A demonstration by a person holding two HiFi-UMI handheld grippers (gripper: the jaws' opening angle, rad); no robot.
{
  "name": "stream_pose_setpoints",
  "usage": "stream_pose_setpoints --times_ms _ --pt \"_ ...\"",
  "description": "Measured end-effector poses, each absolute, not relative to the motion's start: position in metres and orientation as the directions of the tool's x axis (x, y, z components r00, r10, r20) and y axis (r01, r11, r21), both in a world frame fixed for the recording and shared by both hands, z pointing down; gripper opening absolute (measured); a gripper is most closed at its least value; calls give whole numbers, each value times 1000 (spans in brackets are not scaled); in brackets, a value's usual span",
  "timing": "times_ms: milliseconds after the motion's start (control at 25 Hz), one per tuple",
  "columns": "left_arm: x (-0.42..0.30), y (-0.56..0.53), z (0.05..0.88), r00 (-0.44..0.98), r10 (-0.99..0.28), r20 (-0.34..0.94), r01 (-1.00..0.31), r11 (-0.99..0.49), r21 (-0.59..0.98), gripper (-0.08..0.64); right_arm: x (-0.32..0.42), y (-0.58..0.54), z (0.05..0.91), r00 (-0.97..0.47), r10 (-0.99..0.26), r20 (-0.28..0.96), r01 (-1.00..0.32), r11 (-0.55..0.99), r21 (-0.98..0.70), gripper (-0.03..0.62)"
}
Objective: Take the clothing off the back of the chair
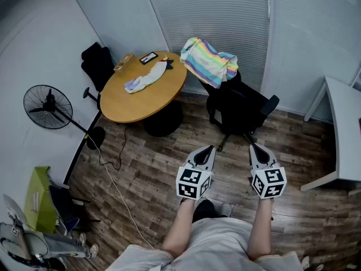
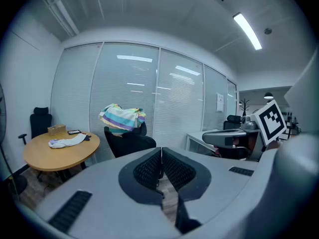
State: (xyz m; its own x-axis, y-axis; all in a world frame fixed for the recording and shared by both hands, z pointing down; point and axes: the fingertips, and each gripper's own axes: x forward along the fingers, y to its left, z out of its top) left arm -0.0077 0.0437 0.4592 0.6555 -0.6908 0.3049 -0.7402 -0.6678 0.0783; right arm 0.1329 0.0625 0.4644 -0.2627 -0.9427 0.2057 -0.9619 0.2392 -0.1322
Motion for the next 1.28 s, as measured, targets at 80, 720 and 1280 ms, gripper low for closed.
stream_pose_setpoints --times_ms 80,720,1280 --pt "-7 42 459 656 -691 302 -739 -670 72 31 133 61 465 -259 -944 205 -963 236 -132 23" --pt "-4 -60 405 537 -825 177 -843 -520 136 31 168 -22 418 -180 -981 76 -943 150 -296 23" --pt "-25 -18 436 544 -798 260 -826 -564 -3 31 133 -14 448 -274 -952 134 -950 246 -194 25"
